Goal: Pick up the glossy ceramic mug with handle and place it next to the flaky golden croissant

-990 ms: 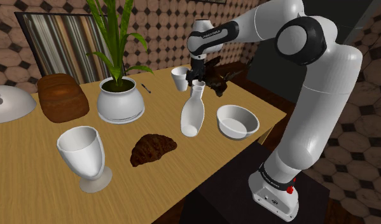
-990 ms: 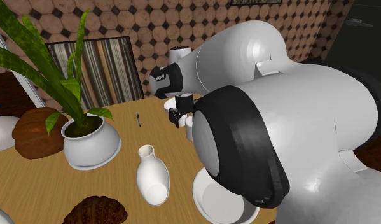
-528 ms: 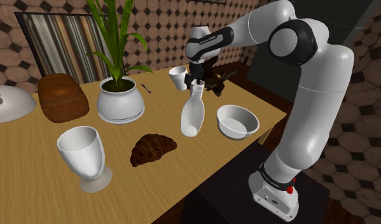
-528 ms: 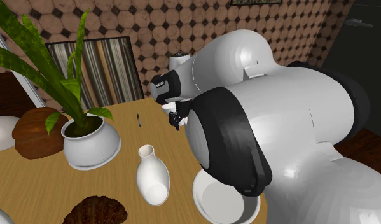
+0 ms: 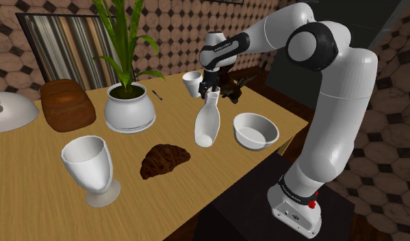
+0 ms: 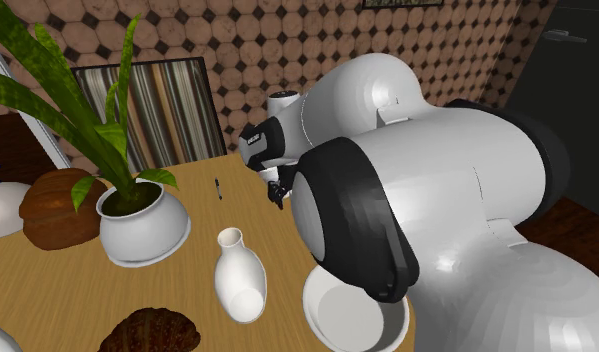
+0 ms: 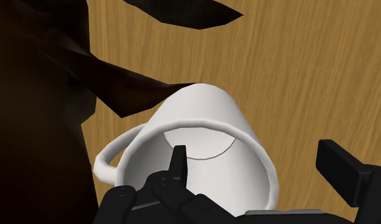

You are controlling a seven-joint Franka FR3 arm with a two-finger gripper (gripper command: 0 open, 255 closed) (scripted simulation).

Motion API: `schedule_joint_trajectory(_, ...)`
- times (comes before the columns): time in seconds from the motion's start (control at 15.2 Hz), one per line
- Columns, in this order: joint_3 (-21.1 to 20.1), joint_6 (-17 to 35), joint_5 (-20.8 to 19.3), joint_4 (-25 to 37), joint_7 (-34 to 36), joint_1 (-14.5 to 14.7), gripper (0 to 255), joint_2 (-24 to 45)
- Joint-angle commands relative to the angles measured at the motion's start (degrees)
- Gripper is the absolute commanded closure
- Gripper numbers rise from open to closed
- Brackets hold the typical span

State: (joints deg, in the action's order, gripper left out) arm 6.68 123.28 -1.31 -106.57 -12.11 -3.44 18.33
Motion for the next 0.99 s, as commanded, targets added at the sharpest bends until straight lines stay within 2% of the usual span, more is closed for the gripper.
schedule_joint_trajectory(0.0, 0.00, 0.00, 0.00, 0.00, 0.00, 0.00, 0, 0.00)
schedule_joint_trajectory(0.07, 0.00, 0.00, 0.00, 0.00, 0.00, 0.00, 255, 0.00)
schedule_joint_trajectory(0.66, -0.01, 0.01, 0.00, 0.00, 0.00, 0.00, 255, 0.01)
schedule_joint_trajectory(0.92, 0.04, -2.64, -0.13, 1.28, -0.02, 0.05, 255, -1.37)
